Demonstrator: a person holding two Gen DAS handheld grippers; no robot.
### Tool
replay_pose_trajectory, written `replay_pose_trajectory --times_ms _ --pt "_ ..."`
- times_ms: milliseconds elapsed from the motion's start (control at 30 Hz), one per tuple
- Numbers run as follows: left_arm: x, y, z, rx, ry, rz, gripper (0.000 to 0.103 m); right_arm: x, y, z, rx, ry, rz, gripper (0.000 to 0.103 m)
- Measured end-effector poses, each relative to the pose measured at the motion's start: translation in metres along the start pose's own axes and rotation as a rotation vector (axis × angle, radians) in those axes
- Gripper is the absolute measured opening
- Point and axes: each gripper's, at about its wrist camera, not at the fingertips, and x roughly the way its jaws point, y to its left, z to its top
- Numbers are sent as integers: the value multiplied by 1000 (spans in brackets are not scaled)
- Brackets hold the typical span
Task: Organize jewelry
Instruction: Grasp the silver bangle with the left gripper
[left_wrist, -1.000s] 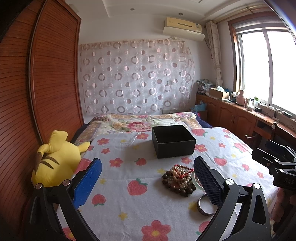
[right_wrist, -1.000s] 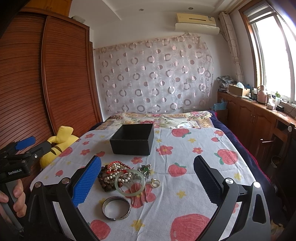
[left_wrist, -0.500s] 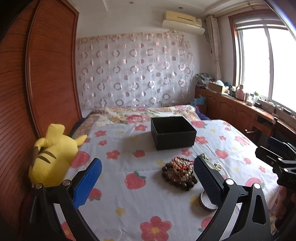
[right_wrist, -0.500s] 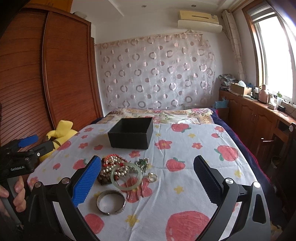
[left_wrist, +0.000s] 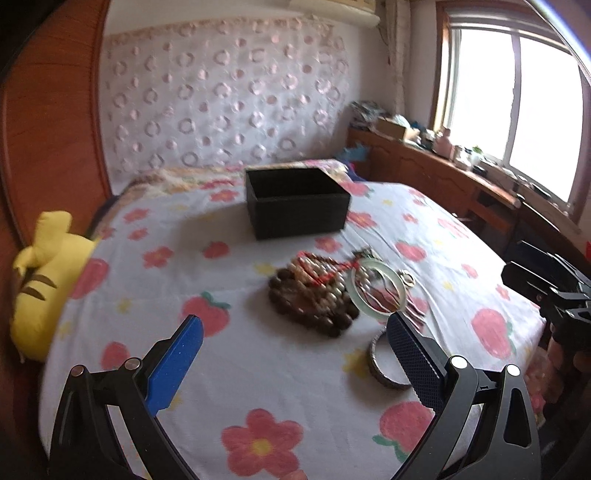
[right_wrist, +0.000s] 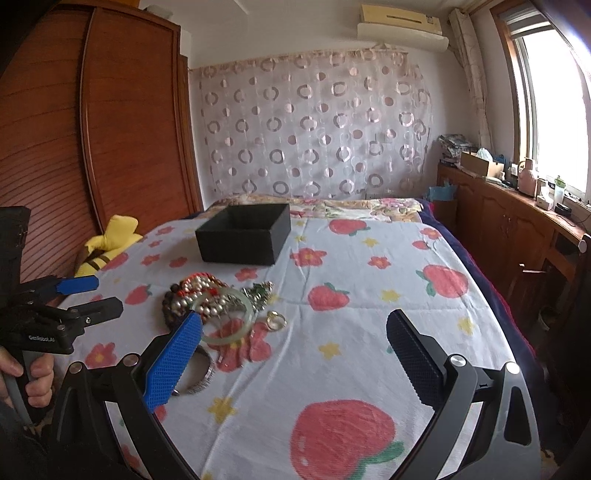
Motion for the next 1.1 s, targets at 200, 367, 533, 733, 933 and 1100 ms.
replay_pose_trajectory --times_ms 200,367,533,733,933,1100 --pt "21 -11 -7 28 78 -78 90 11 -5 -8 -9 44 8 101" --pt "36 -17 -10 37 149 -144 68 19 -7 -12 -12 72 20 101" --pt "50 -24 -10 43 210 -202 40 21 -11 -13 -11 83 25 101" --pt "55 -35 -12 62 241 -213 16 21 -11 -11 -17 81 27 101" --pt "57 -40 -11 107 244 -199 6 25 -8 -5 -25 88 40 101" --pt "48 -39 -15 150 231 -183 4 32 -2 1 -46 98 63 101"
